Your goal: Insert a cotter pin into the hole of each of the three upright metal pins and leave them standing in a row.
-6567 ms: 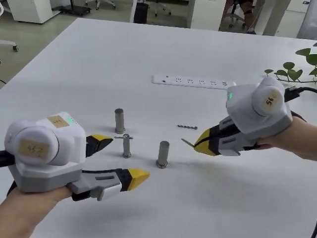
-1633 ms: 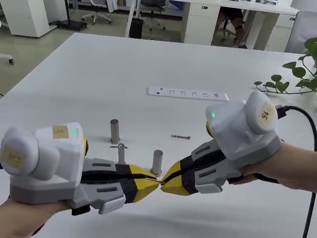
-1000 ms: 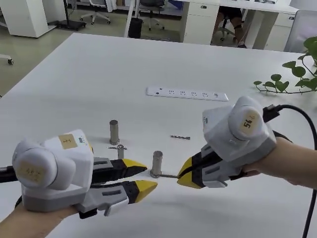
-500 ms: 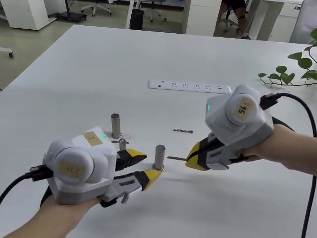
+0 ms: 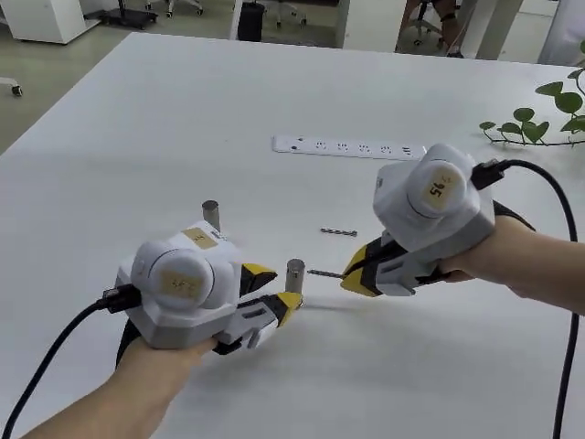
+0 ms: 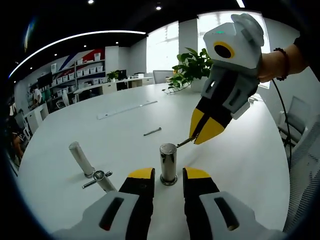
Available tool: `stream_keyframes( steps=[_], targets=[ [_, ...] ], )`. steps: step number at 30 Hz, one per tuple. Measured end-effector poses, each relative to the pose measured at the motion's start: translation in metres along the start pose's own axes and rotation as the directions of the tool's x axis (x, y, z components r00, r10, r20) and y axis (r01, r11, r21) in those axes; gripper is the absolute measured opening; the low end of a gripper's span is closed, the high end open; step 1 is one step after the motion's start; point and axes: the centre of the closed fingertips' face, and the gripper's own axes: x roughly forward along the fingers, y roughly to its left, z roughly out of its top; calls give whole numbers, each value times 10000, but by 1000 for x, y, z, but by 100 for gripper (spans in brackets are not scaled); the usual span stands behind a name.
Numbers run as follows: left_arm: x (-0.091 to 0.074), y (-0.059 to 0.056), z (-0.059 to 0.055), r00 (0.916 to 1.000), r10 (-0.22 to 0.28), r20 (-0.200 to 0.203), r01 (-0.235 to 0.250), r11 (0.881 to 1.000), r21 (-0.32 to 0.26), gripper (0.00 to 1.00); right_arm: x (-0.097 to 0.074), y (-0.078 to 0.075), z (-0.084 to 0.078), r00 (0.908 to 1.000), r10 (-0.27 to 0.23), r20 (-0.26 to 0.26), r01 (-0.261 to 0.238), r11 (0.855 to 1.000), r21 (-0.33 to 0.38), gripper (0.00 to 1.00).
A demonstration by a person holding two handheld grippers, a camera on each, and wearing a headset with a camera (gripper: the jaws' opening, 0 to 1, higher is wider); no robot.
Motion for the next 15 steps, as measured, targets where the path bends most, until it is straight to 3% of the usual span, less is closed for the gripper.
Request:
stream_keyframes(
  steps=[8, 15],
  targets=[
    [14, 3, -2, 9996, 174, -208, -173, 9998, 29, 17, 3, -2, 1, 10000, -46, 10, 46, 10000, -78, 0],
    [16, 1, 0, 9998, 76, -209, -76, 10000, 24, 11, 3, -1, 4, 10000, -46, 12, 46, 9999, -159, 0]
  ],
)
